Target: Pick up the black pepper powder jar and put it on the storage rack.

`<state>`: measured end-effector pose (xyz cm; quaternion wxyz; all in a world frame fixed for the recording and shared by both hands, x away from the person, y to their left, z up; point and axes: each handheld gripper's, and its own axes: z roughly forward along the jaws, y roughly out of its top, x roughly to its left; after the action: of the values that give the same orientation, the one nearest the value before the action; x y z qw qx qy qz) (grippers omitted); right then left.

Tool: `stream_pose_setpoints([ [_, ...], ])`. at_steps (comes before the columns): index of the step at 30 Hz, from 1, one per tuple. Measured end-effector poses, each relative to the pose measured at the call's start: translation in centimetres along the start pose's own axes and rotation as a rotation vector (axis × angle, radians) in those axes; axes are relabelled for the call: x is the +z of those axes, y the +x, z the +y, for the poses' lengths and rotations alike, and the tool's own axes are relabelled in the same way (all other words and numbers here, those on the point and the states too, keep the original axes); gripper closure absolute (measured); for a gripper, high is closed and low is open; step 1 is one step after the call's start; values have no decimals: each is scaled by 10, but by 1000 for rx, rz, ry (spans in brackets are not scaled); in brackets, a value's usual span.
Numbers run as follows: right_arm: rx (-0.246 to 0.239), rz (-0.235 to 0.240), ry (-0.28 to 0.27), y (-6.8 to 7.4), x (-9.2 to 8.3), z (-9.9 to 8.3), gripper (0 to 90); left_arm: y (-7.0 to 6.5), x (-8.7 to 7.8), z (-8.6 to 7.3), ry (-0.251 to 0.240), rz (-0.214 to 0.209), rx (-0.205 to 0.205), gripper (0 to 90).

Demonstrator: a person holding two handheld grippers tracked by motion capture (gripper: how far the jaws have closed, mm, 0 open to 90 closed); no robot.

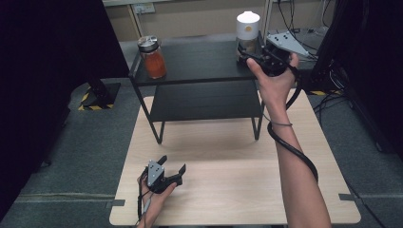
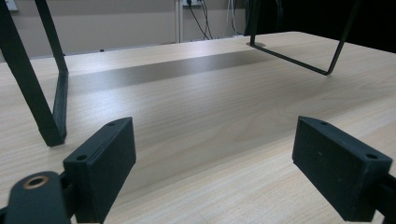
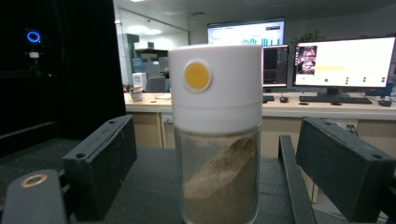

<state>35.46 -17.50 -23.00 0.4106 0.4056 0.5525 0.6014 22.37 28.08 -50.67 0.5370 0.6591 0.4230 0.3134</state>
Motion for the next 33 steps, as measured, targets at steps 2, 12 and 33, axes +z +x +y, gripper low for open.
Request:
stream_pose_setpoints([
  [2,-1,6,2,0,-3,-2,126,0,0,0,0,0,0,130],
  [12,1,38,-14,0,-16,-11,127,0,0,0,-1,1,0,130],
  [33,22,91,1,-5,-45,-40,127,-1,0,0,-1,2,0,130],
])
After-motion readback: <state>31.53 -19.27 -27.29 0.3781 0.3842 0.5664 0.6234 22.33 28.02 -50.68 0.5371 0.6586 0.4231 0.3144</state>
